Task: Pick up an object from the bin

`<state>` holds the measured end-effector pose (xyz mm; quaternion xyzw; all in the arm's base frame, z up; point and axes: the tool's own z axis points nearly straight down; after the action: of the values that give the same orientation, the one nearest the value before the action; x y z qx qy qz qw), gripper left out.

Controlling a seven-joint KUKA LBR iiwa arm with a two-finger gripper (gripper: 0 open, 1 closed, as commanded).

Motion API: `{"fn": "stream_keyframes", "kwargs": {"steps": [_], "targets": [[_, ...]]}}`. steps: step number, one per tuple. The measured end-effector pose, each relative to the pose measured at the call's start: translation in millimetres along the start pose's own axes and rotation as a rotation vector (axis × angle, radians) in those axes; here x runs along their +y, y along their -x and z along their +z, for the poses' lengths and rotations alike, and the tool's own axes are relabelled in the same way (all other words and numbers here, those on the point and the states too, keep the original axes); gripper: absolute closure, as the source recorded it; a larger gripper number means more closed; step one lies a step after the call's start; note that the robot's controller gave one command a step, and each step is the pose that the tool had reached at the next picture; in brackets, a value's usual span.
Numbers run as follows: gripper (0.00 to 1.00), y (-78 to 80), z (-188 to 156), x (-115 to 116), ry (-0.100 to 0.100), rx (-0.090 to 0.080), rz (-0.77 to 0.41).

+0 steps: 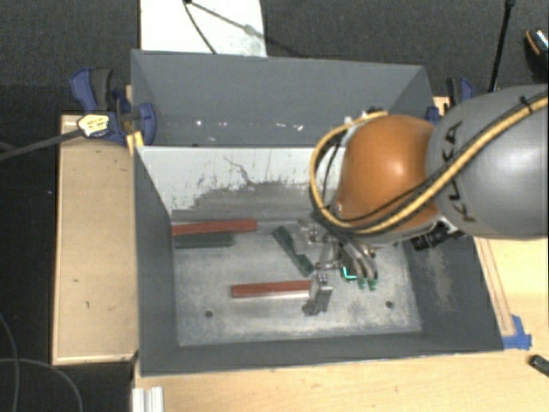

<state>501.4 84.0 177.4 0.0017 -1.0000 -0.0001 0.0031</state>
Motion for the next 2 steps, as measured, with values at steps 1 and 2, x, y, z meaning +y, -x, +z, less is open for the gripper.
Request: {"fn": "stream_keyframes", "kwargs": {"steps": [1, 2], "targets": [[0.0, 6.9, 111.5, 24.1, 0.0, -0.001, 0.003], [0.0, -3.3, 75.5, 32.3, 0.002, -0.011, 0.029]]}}
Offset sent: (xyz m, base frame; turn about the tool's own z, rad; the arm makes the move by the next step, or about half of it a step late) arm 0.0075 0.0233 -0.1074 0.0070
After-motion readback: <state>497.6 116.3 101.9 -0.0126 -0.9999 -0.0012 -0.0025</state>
